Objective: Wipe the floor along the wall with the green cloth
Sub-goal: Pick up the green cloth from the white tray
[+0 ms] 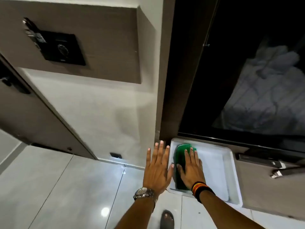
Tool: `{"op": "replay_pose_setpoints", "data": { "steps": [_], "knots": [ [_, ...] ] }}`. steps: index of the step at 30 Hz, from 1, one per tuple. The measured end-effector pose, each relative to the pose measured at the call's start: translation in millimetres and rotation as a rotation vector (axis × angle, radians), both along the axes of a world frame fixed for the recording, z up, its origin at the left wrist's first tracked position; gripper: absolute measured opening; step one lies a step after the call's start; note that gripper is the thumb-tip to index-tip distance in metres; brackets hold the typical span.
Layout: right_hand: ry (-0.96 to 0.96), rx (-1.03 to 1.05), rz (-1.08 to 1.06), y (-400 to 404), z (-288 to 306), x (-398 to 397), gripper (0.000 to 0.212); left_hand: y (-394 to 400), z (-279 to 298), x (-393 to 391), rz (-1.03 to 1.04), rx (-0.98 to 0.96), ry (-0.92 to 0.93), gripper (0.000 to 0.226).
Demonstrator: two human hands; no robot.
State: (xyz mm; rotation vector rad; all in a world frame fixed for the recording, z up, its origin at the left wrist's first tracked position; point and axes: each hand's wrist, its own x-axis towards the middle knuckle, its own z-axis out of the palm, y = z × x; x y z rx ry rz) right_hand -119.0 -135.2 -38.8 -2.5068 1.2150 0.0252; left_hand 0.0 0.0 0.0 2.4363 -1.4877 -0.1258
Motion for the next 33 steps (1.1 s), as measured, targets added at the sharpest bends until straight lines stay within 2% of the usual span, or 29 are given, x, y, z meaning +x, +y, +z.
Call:
{"op": "replay_pose_setpoints", "data": {
  "steps": [3,5,11,13,17,20,24,29,33],
  "knots": [
    [0.131,0.046,-0.008,-9,-17,-3,0.095,-5,-8,-3,0.025,0.066,0.019,0.074],
    [0.143,0.065,-0.005,-9,-27,-3,0.100,-3,-20,-7,0.024,0.076,0.012,0.073],
    [0.129,0.070,-0.044,-9,-20,15,0.077,2,-25,0,0.070,0.155,0.066,0.074],
    [0.064,0.096,-0.084,-15,-10,13,0.067,4,-22,9,0.068,0.177,0.065,0.075],
    [-0.238,0.136,-0.243,-23,23,3,0.050,13,-14,36,0.105,0.143,0.089,0.073],
    [-0.473,0.204,-0.305,-1,54,8,0.050,29,-11,58,0.137,0.115,0.115,0.070],
    [-0.757,0.377,-0.274,59,86,34,0.058,69,-17,87,0.131,0.113,0.112,0.074],
    [-0.795,0.491,-0.169,134,89,104,0.062,132,-26,128,0.144,0.075,0.118,0.072],
    [-0.636,0.527,-0.071,177,68,163,0.062,192,-48,160,0.195,0.100,0.151,0.072]
  ]
}}
